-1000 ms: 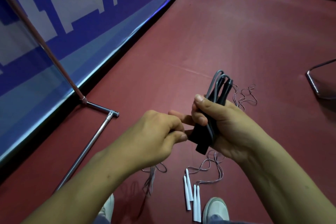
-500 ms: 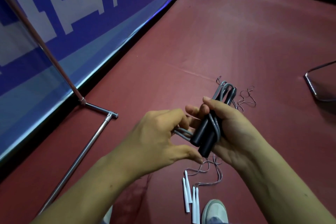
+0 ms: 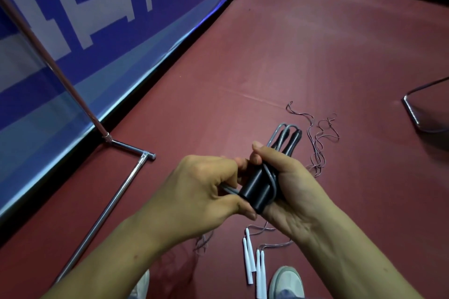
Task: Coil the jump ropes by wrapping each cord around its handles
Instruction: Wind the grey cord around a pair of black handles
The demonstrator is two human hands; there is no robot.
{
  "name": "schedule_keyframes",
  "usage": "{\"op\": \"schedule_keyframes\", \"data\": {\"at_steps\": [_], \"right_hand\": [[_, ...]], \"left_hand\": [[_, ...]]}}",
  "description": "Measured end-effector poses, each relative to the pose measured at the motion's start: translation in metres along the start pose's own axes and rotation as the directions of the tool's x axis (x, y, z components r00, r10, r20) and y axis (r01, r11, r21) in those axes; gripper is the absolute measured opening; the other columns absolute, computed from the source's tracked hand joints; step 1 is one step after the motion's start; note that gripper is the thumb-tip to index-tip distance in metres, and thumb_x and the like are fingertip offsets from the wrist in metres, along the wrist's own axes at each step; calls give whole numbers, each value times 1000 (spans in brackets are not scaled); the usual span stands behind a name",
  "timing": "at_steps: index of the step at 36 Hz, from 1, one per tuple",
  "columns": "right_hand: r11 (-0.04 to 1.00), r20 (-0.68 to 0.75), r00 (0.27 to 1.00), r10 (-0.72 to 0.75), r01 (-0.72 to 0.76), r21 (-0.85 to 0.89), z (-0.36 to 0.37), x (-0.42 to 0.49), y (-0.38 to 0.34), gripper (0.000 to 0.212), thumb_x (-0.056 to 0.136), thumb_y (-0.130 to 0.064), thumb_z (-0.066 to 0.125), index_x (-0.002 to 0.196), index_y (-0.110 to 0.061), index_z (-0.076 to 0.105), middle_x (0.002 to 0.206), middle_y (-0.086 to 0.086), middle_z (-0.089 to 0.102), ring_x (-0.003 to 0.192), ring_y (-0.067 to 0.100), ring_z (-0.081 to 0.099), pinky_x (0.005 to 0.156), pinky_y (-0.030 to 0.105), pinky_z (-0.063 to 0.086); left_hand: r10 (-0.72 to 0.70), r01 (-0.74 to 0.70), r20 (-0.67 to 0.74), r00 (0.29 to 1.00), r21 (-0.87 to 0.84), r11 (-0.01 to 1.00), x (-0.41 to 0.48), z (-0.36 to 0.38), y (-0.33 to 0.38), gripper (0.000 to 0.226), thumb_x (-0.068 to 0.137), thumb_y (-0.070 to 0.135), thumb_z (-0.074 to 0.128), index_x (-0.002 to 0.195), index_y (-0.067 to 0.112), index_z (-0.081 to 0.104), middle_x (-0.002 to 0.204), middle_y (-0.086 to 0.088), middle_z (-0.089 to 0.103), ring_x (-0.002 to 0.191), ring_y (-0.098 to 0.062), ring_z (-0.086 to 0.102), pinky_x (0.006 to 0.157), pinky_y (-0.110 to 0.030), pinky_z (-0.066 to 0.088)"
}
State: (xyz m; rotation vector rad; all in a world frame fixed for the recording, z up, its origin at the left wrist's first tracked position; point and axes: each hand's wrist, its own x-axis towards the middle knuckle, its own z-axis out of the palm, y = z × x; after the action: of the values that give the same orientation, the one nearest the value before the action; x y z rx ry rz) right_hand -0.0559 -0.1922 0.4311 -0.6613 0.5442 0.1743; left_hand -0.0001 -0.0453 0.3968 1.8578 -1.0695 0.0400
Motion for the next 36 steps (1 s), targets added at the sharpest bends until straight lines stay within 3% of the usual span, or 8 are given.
{"op": "schedule_keyframes", "data": {"at_steps": [3, 7, 13, 17, 22, 29, 33, 36], "right_hand": [[1000, 13, 1000, -19, 19, 13, 2, -2, 3, 33, 96, -25, 57, 67, -9, 49, 73, 15, 64, 71, 30, 66, 63, 40, 63], [999, 4, 999, -36, 36, 28, 4, -4, 6, 32, 92, -25, 60, 66, -10, 49, 73, 13, 62, 77, 31, 63, 75, 44, 61], [998, -49, 997, -63, 62, -20, 1, -2, 9, 33, 95, -22, 61, 67, -8, 50, 67, 12, 59, 60, 25, 63, 57, 36, 60], [947, -72, 987, -143, 115, -300, -8, 3, 5, 33, 98, -24, 60, 70, -10, 52, 62, 7, 53, 54, 21, 55, 54, 32, 49], [815, -4, 972, -236, 196, -546, -14, 1, -3, 34, 102, -24, 56, 71, -11, 53, 60, 6, 54, 72, 19, 71, 55, 32, 51], [582, 77, 907, -414, 329, -744, -19, 7, 7, 36, 103, -22, 56, 72, -4, 54, 83, 35, 65, 47, 24, 51, 41, 25, 32], [473, 101, 810, -578, 434, -767, -20, 12, 5, 30, 101, -17, 60, 85, 8, 58, 75, 24, 69, 47, 11, 58, 41, 21, 39], [454, 53, 725, -686, 484, -748, -20, 15, 6, 35, 100, -20, 61, 88, 13, 56, 82, 32, 67, 58, 9, 69, 46, 20, 45]], "left_hand": [[-46, 45, -18, 999, -61, 997, -2, 0, -5, 42, 62, 40, 87, 61, 18, 51, 62, 8, 62, 78, -32, 72, 59, -41, 53], [-81, 81, 7, 997, -120, 989, -4, 2, -6, 40, 60, 37, 86, 62, 16, 52, 74, 23, 68, 86, -33, 74, 64, -45, 58], [-31, 31, 64, 997, -6, 999, -1, 2, 3, 42, 61, 36, 89, 74, 30, 49, 61, 15, 52, 55, -16, 56, 62, -41, 57], [-211, 205, 161, 964, 48, 977, 3, -1, 6, 46, 59, 38, 96, 61, 25, 51, 54, 14, 51, 50, -5, 47, 51, -14, 36], [-401, 395, 374, 836, 96, 913, 5, -14, 9, 11, 91, 17, 72, 81, 19, 68, 55, 36, 54, 54, 8, 53, 55, -12, 39], [-480, 413, 186, 858, 307, 857, 4, -8, 11, 21, 86, 31, 68, 69, 26, 59, 58, 8, 56, 54, -9, 52, 51, -25, 37], [-529, 520, 93, 844, 106, 848, 3, 6, 25, 20, 87, 27, 71, 70, 22, 62, 59, 4, 60, 46, -7, 50, 46, -20, 37], [-525, 531, 89, 846, -60, 845, 1, 14, 34, 19, 90, 16, 65, 72, 22, 64, 63, 2, 69, 53, -14, 62, 52, -31, 51]]}}
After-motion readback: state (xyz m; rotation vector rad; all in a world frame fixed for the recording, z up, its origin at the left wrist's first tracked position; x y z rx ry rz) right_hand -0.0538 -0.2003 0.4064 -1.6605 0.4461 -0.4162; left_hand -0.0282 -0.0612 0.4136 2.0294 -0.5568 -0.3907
